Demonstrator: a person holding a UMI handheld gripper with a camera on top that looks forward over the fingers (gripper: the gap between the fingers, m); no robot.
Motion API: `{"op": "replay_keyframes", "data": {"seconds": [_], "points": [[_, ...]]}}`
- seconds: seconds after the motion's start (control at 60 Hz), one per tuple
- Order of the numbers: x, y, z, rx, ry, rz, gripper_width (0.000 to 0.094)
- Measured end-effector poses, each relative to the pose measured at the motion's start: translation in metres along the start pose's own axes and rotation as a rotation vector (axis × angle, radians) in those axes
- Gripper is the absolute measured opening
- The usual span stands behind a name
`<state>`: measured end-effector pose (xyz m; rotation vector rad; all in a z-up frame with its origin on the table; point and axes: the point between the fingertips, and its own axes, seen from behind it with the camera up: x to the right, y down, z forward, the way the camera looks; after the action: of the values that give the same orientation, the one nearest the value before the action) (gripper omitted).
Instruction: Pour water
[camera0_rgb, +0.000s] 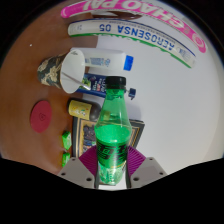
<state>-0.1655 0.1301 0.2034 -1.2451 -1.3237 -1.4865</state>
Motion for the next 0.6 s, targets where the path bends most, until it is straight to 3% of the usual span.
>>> {"op": "replay_keyframes", "data": {"seconds": [0.35, 0.467, 0.6], "points": [[-0.027, -0.008, 0.014, 0.001, -0.050, -0.177, 0.0355], [-0.023, -0.007, 0.016, 0.013, -0.076, -0.054, 0.0355], [-0.021, -0.011, 0.010, 0.049, -0.192, 0.318, 0.0353]]}}
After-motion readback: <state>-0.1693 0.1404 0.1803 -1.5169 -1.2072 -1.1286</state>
